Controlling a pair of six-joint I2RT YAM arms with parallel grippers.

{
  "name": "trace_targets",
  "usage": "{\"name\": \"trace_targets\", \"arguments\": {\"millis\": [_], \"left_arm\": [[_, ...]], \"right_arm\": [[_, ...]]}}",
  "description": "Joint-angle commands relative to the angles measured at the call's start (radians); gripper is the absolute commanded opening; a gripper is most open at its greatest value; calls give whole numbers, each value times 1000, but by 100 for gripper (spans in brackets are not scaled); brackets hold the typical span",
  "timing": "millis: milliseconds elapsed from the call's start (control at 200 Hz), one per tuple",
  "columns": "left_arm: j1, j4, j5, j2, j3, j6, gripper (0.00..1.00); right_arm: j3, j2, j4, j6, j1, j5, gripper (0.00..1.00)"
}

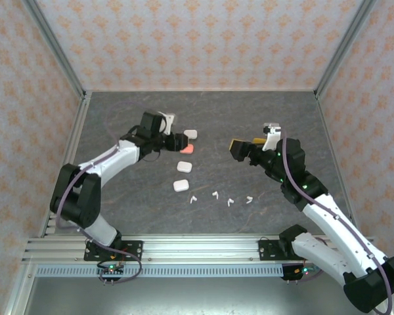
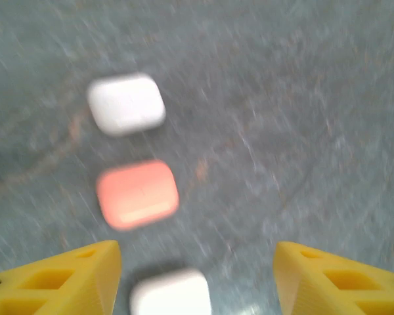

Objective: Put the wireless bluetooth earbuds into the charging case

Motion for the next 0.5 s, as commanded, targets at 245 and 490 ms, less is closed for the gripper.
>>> {"name": "trace_targets", "arguments": {"millis": [245, 490], "left_arm": [[-32, -187, -118, -207, -157, -49, 67], [86, -131, -46, -333, -223, -159, 72]], "right_arm": [[57, 136, -6, -29, 1, -64, 99], [198, 383, -98, -169, 75, -113, 100]]}}
